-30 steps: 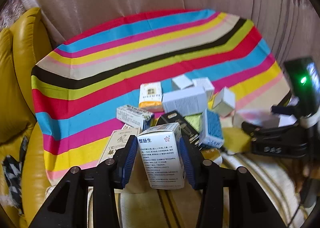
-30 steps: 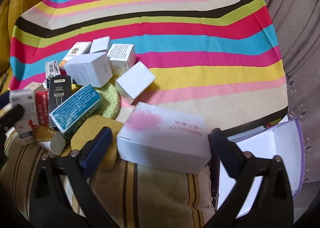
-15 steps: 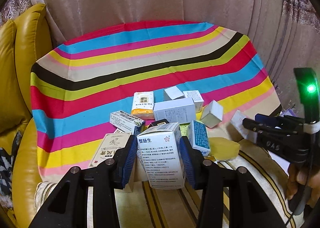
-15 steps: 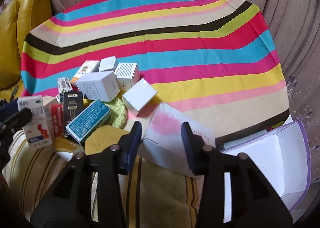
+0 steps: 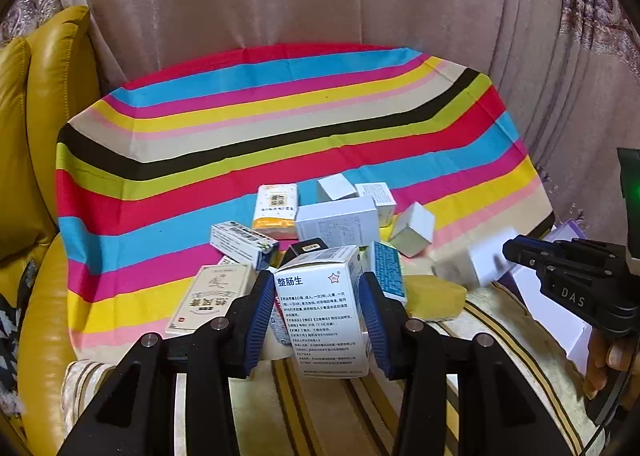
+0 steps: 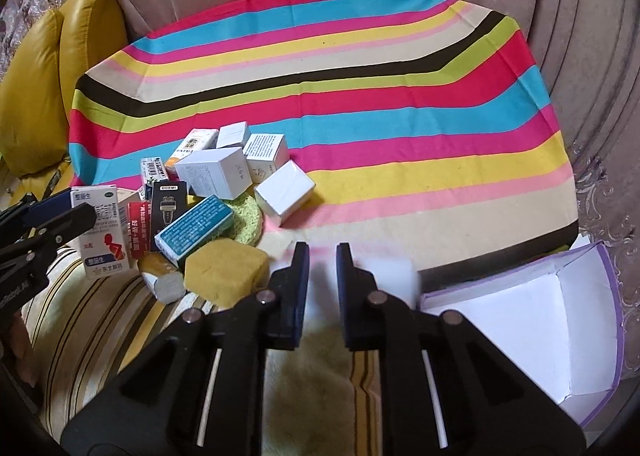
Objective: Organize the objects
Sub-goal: 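Grasp the white rectangular box with the right gripper and lift it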
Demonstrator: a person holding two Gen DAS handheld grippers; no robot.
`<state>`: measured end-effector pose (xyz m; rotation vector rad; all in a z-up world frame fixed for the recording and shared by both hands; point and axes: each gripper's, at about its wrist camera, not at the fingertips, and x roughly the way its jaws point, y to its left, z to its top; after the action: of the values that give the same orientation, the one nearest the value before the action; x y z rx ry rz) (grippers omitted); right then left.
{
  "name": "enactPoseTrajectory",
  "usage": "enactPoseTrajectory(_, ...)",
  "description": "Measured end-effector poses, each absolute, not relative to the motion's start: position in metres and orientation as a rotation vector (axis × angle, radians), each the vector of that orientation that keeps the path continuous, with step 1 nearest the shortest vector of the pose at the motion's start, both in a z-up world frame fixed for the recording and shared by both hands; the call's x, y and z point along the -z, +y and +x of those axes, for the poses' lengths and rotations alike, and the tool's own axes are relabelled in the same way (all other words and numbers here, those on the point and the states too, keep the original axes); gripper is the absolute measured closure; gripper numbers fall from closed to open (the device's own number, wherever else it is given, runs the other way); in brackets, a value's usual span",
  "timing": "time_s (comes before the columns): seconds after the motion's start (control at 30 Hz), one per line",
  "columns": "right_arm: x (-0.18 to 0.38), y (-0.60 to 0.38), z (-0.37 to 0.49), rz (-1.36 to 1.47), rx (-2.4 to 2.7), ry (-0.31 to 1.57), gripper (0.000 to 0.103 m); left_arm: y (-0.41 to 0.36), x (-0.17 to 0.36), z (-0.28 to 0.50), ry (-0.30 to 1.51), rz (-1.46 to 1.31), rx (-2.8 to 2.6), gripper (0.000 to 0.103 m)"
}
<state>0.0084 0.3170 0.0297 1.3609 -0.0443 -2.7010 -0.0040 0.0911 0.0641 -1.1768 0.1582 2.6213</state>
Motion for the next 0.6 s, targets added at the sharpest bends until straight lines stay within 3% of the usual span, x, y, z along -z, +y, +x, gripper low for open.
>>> enactPoseTrajectory(0.1, -0.024, 0.318, 0.008, 1.411, 2.678, -0.031, 0.086, 0.092, -0.063, -0.004, 0.152, -1.180, -2.614, 0.058)
enactPoseTrajectory(0.17, -0.023, 0.321, 0.006, 1.423, 2.702, -0.041, 0.070, 0.091, -0.063, -0.003, 0.139, -1.181, -2.612, 0.058)
enactPoseTrajectory(0.23, -0.025, 0.326, 0.001, 1.394, 2.736, -0.073, 0.013, 0.091, -0.062, -0.003, 0.136, -1.183, -2.609, 0.058)
enactPoseTrajectory(0.27, -0.027, 0.326, 0.000, 1.373, 2.748, -0.067, 0.007, 0.091, -0.062, -0.003, 0.138, -1.183, -2.608, 0.058)
enactPoseTrajectory(0.6, 0.006, 0.288, -0.039, 1.507, 2.700, 0.343, 0.003, 0.102, -0.062, -0.001, 0.117, -1.190, -2.578, 0.058)
